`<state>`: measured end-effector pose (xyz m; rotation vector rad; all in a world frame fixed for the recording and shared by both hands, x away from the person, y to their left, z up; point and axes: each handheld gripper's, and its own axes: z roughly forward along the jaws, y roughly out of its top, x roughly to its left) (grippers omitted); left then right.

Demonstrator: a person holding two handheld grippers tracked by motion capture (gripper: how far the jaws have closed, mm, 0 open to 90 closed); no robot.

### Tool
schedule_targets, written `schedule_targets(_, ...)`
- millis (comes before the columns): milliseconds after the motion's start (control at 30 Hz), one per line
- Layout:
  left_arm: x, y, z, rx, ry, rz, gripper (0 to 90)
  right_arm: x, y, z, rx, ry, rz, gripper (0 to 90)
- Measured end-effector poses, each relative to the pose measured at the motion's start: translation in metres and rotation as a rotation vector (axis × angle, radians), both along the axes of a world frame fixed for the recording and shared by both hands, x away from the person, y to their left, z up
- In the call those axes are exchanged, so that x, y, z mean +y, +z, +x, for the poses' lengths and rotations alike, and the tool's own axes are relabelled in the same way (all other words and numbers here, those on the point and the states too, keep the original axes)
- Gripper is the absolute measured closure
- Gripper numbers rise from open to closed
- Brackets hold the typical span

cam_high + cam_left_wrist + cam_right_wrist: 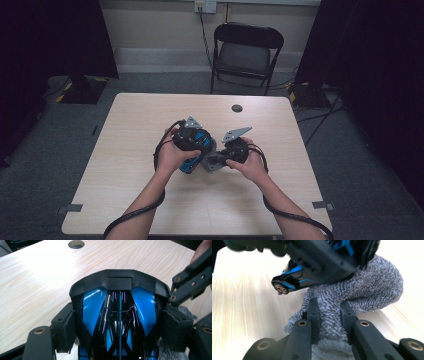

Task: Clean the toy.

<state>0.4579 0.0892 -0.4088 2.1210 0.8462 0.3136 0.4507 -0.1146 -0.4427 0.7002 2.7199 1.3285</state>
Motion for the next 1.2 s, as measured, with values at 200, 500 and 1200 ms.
schedule_targets(200, -0.003, 0.004, 0.002, -0.003, 0.001, -0.007, 25.6, 0.009, -0.006, -0.005, 0.006, 0.031, 0.000, 75.5)
schedule_targets(500, -0.002, 0.006, 0.004, -0.002, 0.009, -0.023, 25.6, 0.015, -0.009, -0.007, 0.015, 0.052, -0.002, 75.5)
schedule_targets(1200, -0.004, 0.010, 0.009, -0.012, 0.043, -0.068, 25.6, 0.031, -0.026, -0.020, 0.041, 0.108, -0.018, 75.4)
